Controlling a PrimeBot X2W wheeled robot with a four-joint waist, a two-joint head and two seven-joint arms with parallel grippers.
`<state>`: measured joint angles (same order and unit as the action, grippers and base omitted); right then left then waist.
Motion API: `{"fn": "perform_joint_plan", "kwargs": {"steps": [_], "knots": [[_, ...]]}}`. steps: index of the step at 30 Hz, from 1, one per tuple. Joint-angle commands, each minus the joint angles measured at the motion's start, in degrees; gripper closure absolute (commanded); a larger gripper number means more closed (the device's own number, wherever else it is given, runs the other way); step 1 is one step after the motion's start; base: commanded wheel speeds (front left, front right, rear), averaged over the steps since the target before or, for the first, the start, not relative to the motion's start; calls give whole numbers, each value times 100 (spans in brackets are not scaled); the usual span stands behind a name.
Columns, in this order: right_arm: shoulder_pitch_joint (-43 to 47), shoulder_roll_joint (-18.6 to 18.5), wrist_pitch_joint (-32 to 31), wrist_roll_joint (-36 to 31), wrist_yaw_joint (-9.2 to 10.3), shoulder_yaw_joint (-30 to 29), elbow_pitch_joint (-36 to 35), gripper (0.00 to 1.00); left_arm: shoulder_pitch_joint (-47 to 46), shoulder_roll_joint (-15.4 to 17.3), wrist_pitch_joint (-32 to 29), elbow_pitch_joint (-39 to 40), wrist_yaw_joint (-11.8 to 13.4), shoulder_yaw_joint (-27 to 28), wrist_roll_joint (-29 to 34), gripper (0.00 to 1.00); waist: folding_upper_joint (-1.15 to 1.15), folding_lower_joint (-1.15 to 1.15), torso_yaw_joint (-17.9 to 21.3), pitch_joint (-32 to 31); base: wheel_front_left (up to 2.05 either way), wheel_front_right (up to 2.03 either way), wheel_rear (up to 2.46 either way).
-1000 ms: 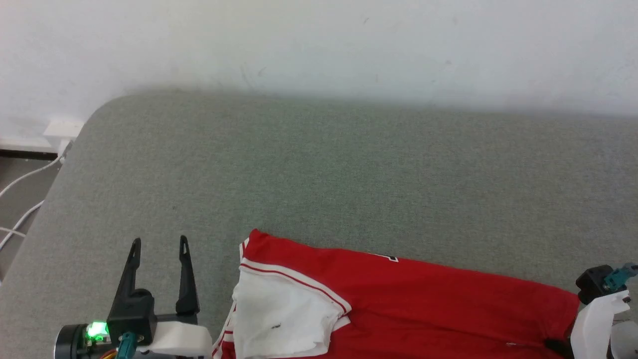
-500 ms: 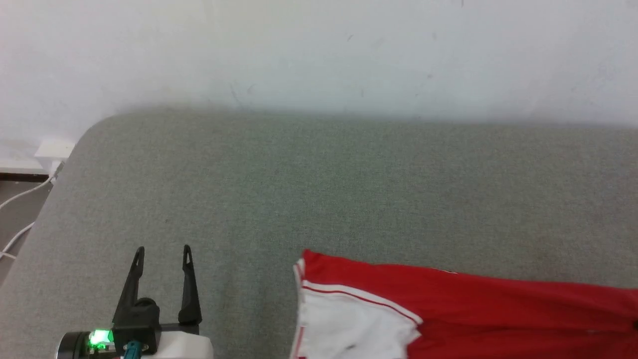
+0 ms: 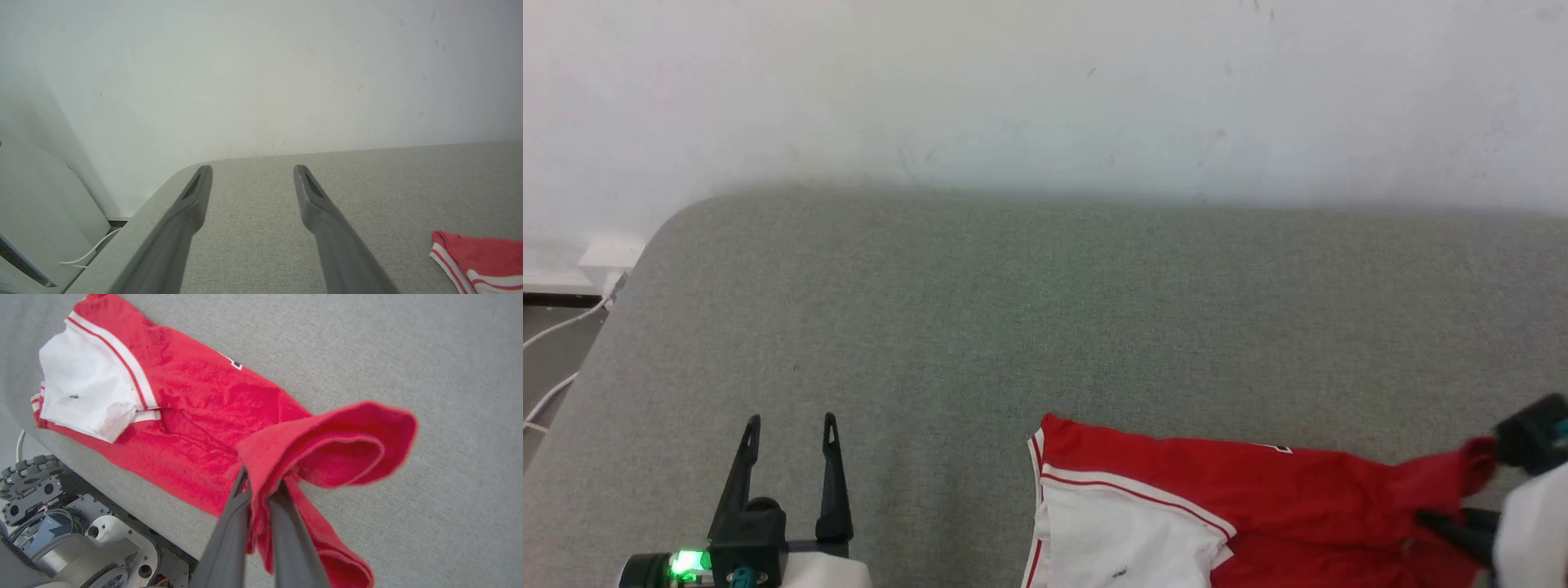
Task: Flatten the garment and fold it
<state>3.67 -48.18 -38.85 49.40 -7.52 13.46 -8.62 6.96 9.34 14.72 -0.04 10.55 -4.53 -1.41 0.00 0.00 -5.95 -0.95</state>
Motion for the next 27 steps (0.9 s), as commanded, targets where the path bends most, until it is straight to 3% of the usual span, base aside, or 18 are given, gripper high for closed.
{"fn": "perform_joint_plan", "kwargs": {"steps": [1, 6, 11, 18, 22, 27], "knots": [[-92, 92, -129, -11, 3, 196, -422, 100, -19, -25, 28, -6, -40, 9, 62, 0, 0, 0, -24, 57, 0, 0, 0], [-738, 351, -396, -143, 3, 1132, -1068, 100, -148, -70, 28, -33, -68, -46, 77, 0, 0, 0, -108, 181, 0, 0, 0], [-1605, 685, -403, -305, 3, 2023, -918, 100, -296, -109, 28, -64, -96, -103, 85, 0, 0, 0, -219, 307, 0, 0, 0], [-3017, 1449, -173, -417, 3, 3493, 212, 100, -542, -193, 28, -110, -133, -185, 77, 0, 0, 0, -453, 527, 0, 0, 0], [-3499, 1896, 25, -142, 3, 3966, 1077, 100, -647, -235, 28, -150, -148, -219, 71, 0, 0, 0, -593, 640, 0, 0, 0], [-3873, 2165, 188, -121, 3, 4627, 2150, 100, -748, -283, 28, -195, -157, -245, 64, 0, 0, 0, -723, 758, 0, 0, 0]]}}
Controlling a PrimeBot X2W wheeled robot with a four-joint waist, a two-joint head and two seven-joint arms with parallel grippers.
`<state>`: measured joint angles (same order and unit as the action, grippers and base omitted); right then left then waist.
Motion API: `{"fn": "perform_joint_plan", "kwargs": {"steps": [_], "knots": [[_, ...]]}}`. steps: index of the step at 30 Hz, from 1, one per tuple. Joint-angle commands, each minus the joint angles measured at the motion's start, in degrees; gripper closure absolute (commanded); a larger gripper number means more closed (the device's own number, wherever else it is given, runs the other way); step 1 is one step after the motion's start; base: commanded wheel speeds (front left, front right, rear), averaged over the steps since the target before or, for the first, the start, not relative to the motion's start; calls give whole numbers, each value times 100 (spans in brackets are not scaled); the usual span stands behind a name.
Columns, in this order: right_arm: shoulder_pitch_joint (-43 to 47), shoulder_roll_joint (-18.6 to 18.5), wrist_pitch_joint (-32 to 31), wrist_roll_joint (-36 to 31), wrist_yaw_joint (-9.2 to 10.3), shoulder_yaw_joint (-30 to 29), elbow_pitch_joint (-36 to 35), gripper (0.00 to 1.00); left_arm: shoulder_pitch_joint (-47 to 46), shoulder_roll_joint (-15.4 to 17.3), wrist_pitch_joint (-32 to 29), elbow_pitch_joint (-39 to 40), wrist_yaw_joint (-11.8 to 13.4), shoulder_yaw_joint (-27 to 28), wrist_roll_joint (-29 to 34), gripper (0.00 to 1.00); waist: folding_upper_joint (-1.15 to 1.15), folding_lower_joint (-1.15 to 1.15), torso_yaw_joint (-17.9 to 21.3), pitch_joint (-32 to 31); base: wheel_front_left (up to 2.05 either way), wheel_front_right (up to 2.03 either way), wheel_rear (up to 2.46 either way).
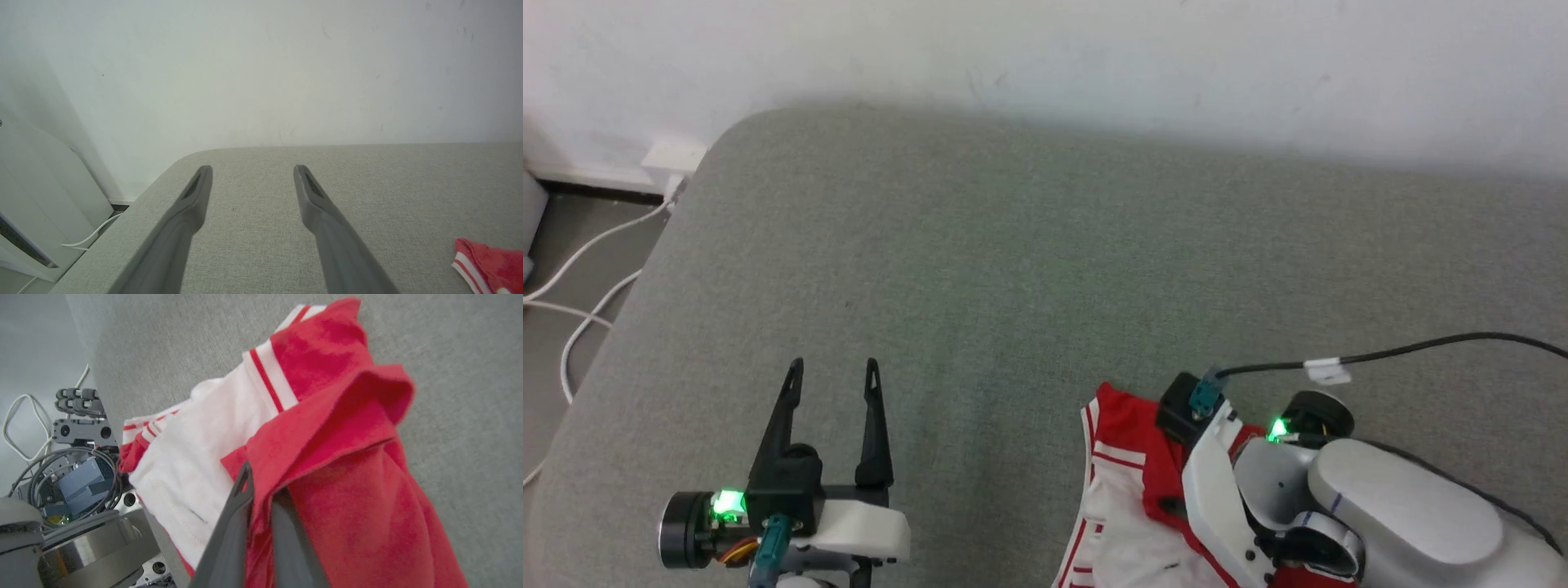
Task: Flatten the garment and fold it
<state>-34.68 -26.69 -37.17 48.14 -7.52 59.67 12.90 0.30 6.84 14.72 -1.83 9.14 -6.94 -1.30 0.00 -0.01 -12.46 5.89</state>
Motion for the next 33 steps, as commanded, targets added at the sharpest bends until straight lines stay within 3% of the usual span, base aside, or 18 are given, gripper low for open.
{"fn": "perform_joint_plan", "kwargs": {"steps": [1, 5, 6, 7, 8, 14, 19, 25, 33], "knots": [[-83, 40, 67, -19, 3, 150, 197, 100, -99, -41, 28, -24, -19, -11, 52, 0, 0, 1, -94, 96, 0, 0, 0], [-161, 110, 299, 14, 3, 683, 757, 100, -120, -63, 28, -54, -16, -6, 49, 0, 0, 1, -119, 113, 0, 0, 0], [-166, 132, 379, 74, 3, 767, 841, 88, -109, -64, 28, -65, -9, 9, 46, 0, 0, 1, -103, 98, 0, 0, 0], [-185, 147, 476, 121, 3, 831, 902, 62, -91, -63, 28, -76, -2, 28, 42, 0, 0, 1, -79, 76, 0, 0, 0], [-218, 156, 615, 136, 3, 867, 943, 0, -65, -58, 28, -88, 5, 49, 39, 0, 0, 1, -47, 42, 0, 0, 0], [-405, 34, 1990, 51, 3, 784, 780, 0, 112, 6, 28, -182, -25, 133, 32, 0, 0, 1, 214, -279, 0, 0, 0], [-355, -277, 3278, -183, 3, 67, 475, 0, 282, 54, 28, -146, 4, 263, 13, 0, 0, 1, 499, -514, 0, 0, 0], [74, -423, 4557, -912, 3, -1461, 523, 0, 443, 57, 28, -82, 11, 369, -4, 0, 0, 1, 789, -660, 0, 0, 0], [1240, 245, 5191, -2320, 3, -4027, 485, 0, 602, 5, 28, 110, -16, 488, -57, 0, 0, 1, 1017, -746, 0, 0, 0]]}}
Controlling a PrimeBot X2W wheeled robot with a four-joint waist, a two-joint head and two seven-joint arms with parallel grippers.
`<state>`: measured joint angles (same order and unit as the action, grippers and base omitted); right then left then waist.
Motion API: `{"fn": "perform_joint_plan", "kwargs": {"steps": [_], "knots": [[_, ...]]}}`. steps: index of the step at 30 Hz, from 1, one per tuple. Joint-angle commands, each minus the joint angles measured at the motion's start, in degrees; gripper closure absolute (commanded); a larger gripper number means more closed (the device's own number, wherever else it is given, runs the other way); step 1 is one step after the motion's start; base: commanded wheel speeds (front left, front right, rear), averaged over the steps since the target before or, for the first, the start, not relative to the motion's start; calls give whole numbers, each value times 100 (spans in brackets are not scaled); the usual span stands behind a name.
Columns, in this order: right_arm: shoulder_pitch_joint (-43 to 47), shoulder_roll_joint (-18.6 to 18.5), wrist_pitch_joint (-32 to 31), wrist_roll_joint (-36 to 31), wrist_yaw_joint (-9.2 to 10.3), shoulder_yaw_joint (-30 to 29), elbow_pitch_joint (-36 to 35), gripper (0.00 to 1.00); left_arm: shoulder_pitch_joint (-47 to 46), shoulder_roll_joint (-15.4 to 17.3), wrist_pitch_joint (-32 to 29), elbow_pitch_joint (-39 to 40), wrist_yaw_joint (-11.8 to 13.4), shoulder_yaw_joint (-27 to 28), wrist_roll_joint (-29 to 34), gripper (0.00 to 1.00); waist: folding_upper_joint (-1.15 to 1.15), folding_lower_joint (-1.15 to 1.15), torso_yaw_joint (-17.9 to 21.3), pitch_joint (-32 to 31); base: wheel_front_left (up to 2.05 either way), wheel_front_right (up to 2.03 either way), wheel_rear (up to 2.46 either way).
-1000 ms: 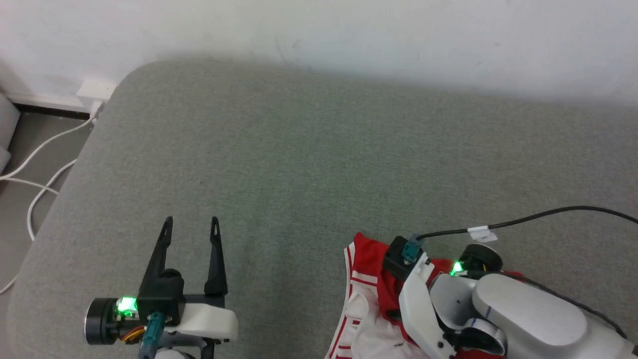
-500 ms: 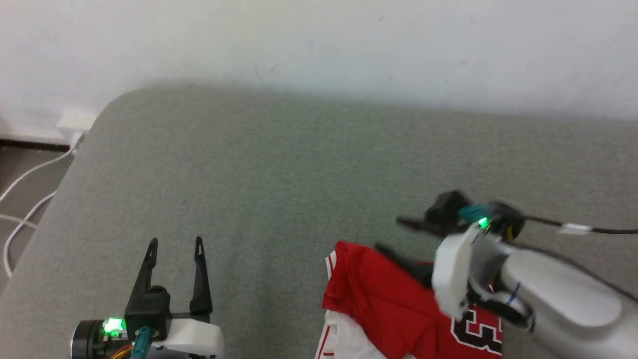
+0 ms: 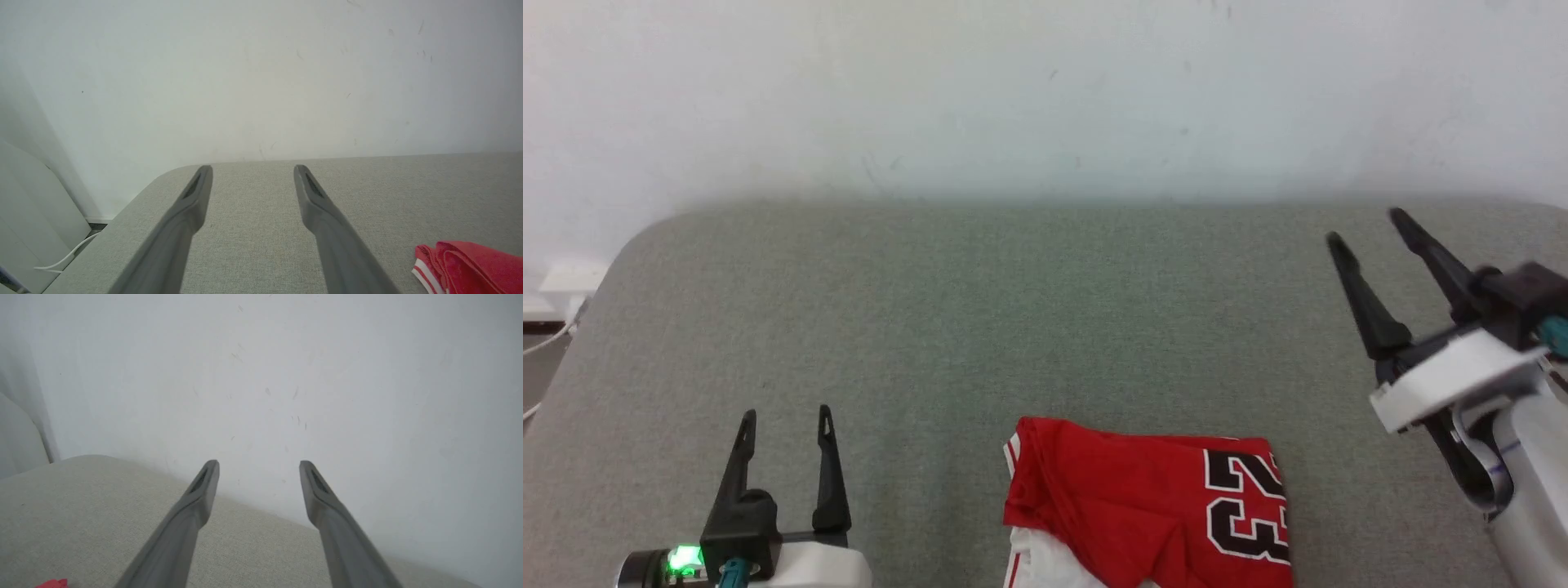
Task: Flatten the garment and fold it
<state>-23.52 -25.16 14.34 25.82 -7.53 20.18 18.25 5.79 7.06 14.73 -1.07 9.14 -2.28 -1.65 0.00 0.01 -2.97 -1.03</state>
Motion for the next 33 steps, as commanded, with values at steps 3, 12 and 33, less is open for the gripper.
{"fn": "perform_joint_plan", "kwargs": {"steps": [3, 12, 33], "knots": [[662, 508, 60, -570, 4, -911, -392, 0, 88, -25, 27, 111, -91, 25, -29, 0, 0, -1, 87, -59, 0, 0, 0], [2297, 1572, 64, -1459, 4, -2009, -1402, 0, 158, -55, 27, 144, -246, -49, 30, 0, 0, -1, 32, -104, 0, 0, 0], [2678, 1858, 65, -1789, 4, -2332, -1907, 0, 191, -116, 27, 49, -328, -61, 57, 0, 0, -1, -39, -209, 0, 0, 0]]}}
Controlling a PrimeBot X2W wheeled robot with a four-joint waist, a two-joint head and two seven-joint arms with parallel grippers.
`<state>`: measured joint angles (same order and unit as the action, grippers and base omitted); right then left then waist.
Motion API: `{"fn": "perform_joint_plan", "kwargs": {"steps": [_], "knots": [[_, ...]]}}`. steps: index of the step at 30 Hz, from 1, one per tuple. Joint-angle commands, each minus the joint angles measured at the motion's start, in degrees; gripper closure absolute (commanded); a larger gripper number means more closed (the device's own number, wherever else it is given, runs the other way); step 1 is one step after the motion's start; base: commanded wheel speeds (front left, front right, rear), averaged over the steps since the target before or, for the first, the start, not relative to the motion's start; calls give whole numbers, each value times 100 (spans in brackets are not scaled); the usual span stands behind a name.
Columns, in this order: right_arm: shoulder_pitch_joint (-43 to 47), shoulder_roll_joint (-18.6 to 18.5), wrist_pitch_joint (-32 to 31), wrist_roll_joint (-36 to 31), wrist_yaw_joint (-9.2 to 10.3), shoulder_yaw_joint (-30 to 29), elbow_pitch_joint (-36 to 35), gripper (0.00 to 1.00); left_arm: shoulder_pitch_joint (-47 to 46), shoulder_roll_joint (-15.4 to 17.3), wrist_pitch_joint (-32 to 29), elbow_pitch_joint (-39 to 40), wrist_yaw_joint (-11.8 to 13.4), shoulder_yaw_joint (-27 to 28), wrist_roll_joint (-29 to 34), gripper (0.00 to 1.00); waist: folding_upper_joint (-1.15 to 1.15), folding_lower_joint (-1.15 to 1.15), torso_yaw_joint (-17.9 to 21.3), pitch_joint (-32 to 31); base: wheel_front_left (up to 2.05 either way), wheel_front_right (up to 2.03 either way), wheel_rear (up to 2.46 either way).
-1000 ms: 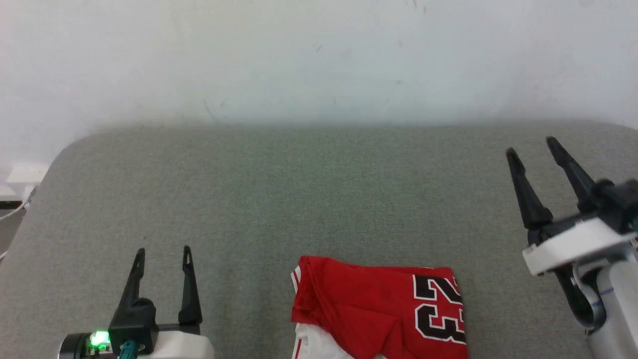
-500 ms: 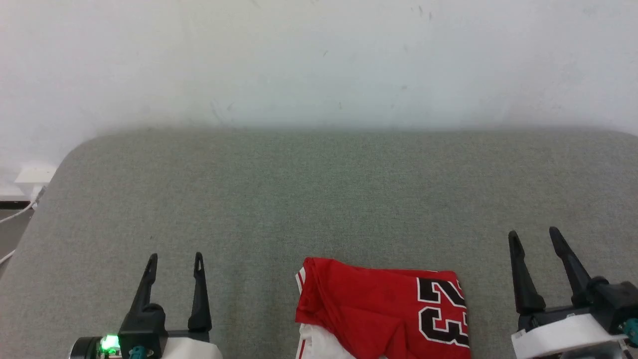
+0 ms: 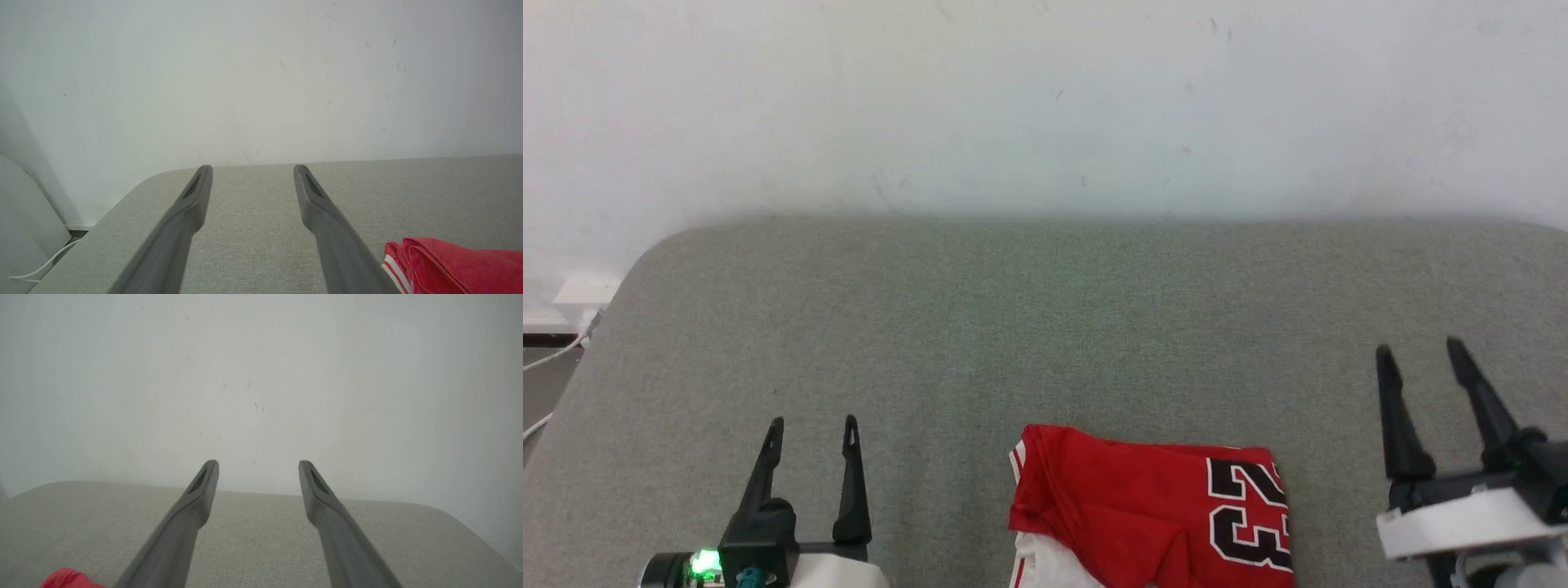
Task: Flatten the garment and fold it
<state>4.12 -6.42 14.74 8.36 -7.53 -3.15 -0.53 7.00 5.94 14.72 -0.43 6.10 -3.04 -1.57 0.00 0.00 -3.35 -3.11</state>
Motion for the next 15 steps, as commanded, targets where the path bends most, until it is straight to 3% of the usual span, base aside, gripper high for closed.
{"fn": "perform_joint_plan", "kwargs": {"steps": [1, 4, 7, 8, 9, 10, 15], "knots": [[-182, -47, 26, -20, 4, -8, -60, 0, 68, -5, 28, -18, -25, 21, 47, 0, 0, 0, -3, -6, 0, 0, 0], [-547, -251, -36, 20, 4, 73, -150, 0, 74, -12, 28, -13, -28, 35, 41, 0, 0, 0, -3, -3, 0, 0, 0], [-975, -522, -546, 207, 4, 236, -183, 0, 90, -21, 28, -3, -30, 41, 41, 0, 0, 0, 0, -4, 0, 0, 0], [-1089, -616, -905, 289, 4, 325, -162, 0, 93, -24, 28, -4, -30, 42, 41, 0, 0, 0, -1, -4, 0, 0, 0], [-1295, -893, -1796, 513, 4, 625, -116, 0, 92, -30, 28, -16, -30, 45, 43, 0, 0, 0, -5, 2, 0, 0, 0], [-1295, -893, -1796, 513, 4, 625, -116, 0, 92, -30, 28, -16, -30, 45, 43, 0, 0, 0, -5, 2, 0, 0, 0], [-1721, -1750, -4049, 1576, 4, 1492, -67, 0, 83, -50, 28, -18, -24, 49, 47, 0, 0, 0, -8, 47, 0, 0, 0]]}}
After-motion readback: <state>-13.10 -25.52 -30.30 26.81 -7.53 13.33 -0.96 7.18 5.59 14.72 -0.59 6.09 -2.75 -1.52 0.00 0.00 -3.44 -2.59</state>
